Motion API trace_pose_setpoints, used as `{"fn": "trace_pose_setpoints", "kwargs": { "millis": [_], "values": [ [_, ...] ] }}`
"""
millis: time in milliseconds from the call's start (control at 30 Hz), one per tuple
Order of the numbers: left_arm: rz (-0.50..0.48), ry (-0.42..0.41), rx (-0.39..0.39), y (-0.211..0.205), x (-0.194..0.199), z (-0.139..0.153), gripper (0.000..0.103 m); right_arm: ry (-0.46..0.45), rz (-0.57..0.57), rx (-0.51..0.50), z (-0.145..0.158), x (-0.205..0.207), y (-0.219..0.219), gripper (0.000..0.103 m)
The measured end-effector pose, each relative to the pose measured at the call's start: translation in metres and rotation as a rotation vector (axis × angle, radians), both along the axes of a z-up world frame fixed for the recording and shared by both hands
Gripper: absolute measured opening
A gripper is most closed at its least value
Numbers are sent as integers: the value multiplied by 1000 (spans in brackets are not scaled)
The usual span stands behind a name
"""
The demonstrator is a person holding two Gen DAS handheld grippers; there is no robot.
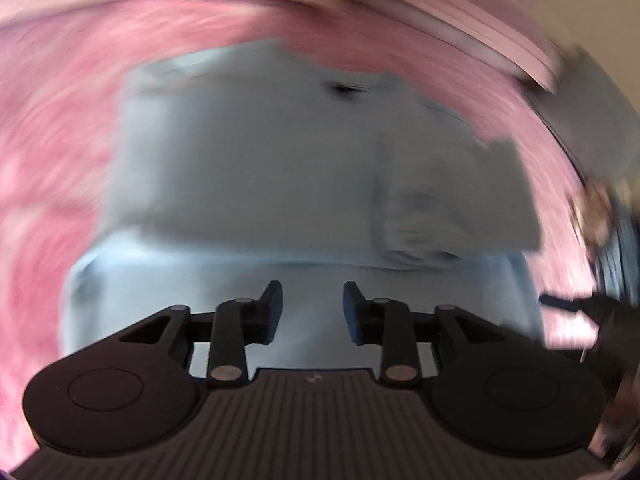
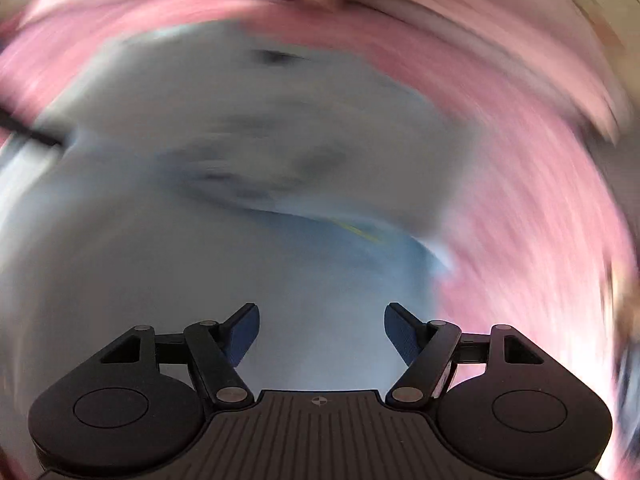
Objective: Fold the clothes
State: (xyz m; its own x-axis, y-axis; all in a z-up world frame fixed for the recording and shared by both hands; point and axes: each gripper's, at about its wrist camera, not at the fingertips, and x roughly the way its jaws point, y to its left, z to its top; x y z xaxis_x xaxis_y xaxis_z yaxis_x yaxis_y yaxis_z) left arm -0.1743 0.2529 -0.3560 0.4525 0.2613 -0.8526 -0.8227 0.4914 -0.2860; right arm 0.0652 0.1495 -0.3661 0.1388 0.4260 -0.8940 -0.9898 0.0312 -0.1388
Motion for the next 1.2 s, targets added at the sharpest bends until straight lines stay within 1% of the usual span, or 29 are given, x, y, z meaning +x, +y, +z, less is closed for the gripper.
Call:
{"fn": "trace_pose_setpoints", "kwargs": {
  "millis": [100, 133, 167, 233, 267, 333, 433, 467, 500, 533, 567, 633, 700, 767, 800, 867, 900, 967, 1033, 1100, 1167, 1200],
  "values": [
    [-174, 52, 98, -11, 40, -1, 33, 174, -324, 20, 4, 64, -11, 72],
    [-226, 73, 129, -14, 52, -2, 33, 234, -409, 26, 3, 80, -15, 72],
    [-273, 93, 157, -17, 64, -4, 35, 293, -492, 31, 2, 96, -18, 72],
    [-358, 118, 204, -23, 87, -8, 37, 365, -590, 40, 0, 114, -25, 72],
    [-397, 125, 222, -25, 97, -11, 39, 369, -592, 40, 0, 115, -26, 72],
    [-447, 146, 252, -29, 114, -20, 40, 371, -589, 39, 0, 116, -28, 72],
    [-476, 199, 311, -32, 130, -33, 37, 375, -585, 38, 0, 118, -31, 72],
    [-473, 198, 319, -30, 132, -34, 35, 376, -584, 38, 0, 118, -32, 72],
    [-463, 179, 303, -27, 131, -34, 23, 377, -583, 38, 0, 119, -33, 72],
    [-437, 145, 278, -22, 128, -32, 14, 378, -582, 38, 0, 120, -34, 72],
    [-386, 98, 253, -14, 122, -28, 4, 379, -580, 38, 0, 120, -35, 72],
    [-272, -2, 203, 0, 108, -18, 3, 382, -578, 37, 0, 121, -37, 72],
    [-74, -136, 168, 15, 75, -3, 3, 384, -575, 37, 0, 123, -39, 72],
    [140, -223, 131, 29, 33, 5, 3, 387, -573, 36, 0, 124, -41, 72],
    [234, -241, 103, 35, 14, 5, 3, 388, -572, 36, -1, 124, -42, 72],
    [364, -239, 30, 43, -18, -4, 3, 374, -559, 38, 0, 123, -41, 72],
    [410, -233, -4, 45, -30, -10, 3, 360, -548, 40, -1, 122, -38, 72],
    [445, -233, -55, 46, -40, -23, 6, 344, -529, 36, -8, 120, -28, 72],
    [479, -236, -101, 48, -49, -35, 13, 335, -515, 39, -11, 116, -22, 72],
    [500, -244, -109, 51, -49, -43, 31, 324, -488, 42, -12, 111, -16, 72],
    [527, -248, -128, 53, -49, -52, 32, 294, -444, 46, -12, 104, -12, 72],
    [539, -272, -139, 56, -50, -53, 30, 273, -416, 49, -12, 101, -10, 72]
  ]
}}
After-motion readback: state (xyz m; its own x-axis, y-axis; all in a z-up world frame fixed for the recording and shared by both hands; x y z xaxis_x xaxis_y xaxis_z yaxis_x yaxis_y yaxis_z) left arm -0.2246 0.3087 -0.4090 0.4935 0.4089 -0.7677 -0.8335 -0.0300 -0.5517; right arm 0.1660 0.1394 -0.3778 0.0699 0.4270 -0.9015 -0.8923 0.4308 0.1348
